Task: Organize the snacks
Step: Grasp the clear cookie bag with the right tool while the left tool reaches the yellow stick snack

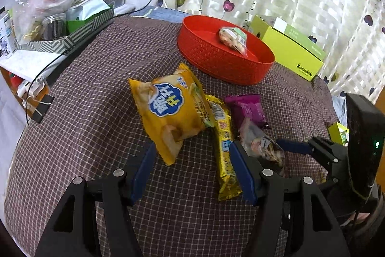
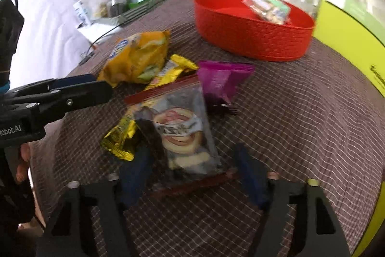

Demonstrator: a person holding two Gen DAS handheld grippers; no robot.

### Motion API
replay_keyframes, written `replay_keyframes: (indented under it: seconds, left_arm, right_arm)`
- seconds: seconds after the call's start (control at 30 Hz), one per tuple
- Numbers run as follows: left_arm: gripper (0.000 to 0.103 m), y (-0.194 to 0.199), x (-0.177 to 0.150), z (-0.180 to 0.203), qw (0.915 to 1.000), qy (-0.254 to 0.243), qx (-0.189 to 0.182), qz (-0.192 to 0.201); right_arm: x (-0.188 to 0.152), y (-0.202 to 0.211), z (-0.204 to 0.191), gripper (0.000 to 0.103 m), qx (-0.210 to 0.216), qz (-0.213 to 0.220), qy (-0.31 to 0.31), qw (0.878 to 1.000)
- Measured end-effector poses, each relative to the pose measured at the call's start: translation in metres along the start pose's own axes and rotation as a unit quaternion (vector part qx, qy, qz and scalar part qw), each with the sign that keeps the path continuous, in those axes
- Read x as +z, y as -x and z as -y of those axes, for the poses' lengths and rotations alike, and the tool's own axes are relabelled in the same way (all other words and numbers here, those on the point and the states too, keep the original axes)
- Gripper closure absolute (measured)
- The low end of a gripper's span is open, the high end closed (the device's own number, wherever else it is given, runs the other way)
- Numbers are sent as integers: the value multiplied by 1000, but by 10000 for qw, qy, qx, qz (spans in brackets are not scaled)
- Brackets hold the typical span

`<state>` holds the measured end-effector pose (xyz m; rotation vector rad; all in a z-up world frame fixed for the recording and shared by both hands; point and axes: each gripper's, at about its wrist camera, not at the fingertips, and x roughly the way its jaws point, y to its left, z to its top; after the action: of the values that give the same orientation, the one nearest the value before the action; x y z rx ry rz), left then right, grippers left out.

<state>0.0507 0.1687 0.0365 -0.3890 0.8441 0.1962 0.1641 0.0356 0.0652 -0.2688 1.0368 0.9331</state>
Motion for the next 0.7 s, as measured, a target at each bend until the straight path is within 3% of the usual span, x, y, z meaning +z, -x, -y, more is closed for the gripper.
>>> replay_keyframes:
  seconds: [0.1,0.23,0.47,0.57,0.6,0.7]
  left_arm:
    - [39,-2,-1,4,10000,-48,-41,-31]
    - [39,-2,0,6,9999,-72,-72,-36]
    - [39,-5,-1,9,9998,-114,-123,-105]
    - [39,-7,-2,13,9996,-178,-175,-156]
    - [39,-8,-2,14,9995,-187,-202,-169]
    - [39,-11,-2,19,9992,-248,-210,-238]
  right_arm:
    - [-6,7,5,47,-29,36,-263,9996]
    - [-10,12,8,47,-40,63,-500,9987]
    - [-4,1,-7,44,-423,77,-207,9989]
    - [-8,6,-2,54,-515,160,-442,9976]
    - [-10,10,1,61,-536,214,-562,9967]
    - [-16,20,11,67,-721,337,-833,9933]
